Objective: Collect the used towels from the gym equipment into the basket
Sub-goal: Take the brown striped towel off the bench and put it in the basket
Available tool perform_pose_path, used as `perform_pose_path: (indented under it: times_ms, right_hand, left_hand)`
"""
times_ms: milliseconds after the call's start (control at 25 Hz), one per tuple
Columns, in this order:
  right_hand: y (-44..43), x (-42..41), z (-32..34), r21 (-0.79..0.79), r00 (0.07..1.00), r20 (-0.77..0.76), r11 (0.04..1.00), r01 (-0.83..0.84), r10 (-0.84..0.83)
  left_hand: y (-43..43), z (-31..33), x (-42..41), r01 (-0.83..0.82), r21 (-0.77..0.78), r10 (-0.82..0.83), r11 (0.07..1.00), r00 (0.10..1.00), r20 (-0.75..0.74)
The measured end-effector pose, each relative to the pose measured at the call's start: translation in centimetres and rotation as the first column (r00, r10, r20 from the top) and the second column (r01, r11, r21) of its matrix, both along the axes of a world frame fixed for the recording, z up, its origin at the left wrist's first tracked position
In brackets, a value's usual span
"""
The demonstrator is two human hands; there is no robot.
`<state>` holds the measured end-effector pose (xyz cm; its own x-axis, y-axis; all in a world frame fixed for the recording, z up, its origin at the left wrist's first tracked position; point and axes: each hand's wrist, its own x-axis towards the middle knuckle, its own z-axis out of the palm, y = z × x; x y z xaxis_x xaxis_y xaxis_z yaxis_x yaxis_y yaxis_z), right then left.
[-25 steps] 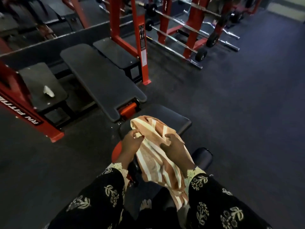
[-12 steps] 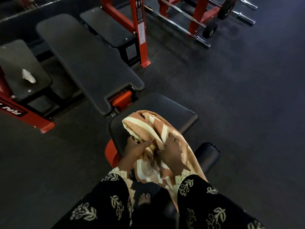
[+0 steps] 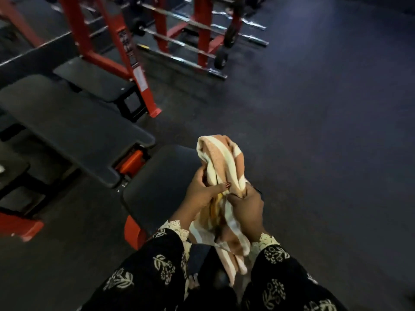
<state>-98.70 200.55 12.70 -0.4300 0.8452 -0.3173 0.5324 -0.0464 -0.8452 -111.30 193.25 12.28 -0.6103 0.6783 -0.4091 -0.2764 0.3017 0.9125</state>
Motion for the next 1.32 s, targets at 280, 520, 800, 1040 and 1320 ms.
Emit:
perform_pose_path:
  times_ms: [280, 520, 800, 1040, 1320]
  right_hand:
    - [3.7, 15.5, 7.8, 0.097, 0.890, -0.194, 0.895, 0.436, -0.413]
    - [2.9, 37.5, 12.4, 0.190, 0.730, -0.335, 0.716, 0.672, -0.596]
    - [-4.8, 66.5, 14.6, 0.234, 0.529, -0.407, 0.475, 0.848, -0.745]
    - [-13.5, 86.6, 15.8, 0.272, 0.293, -0.387, 0.195, 0.942, -0.874]
    - [-19.0, 104.6, 14.1, 0.277, 0.047, -0.378, -0.064, 0.959, -0.924]
  left_hand:
    - [9.4, 7.7, 13.9, 0.448, 0.145, -0.432, 0.882, 0.892, -0.132]
    - [14.4, 11.8, 35.4, 0.674, 0.231, -0.634, 0.701, 0.738, -0.230]
    - [12.0, 13.8, 66.6, 0.875, 0.282, -0.841, 0.395, 0.468, -0.273]
    - [7.0, 15.6, 89.2, 0.956, 0.273, -0.930, 0.109, 0.195, -0.310]
    - [3.6, 14.0, 111.1, 0.959, 0.240, -0.939, -0.152, -0.064, -0.338]
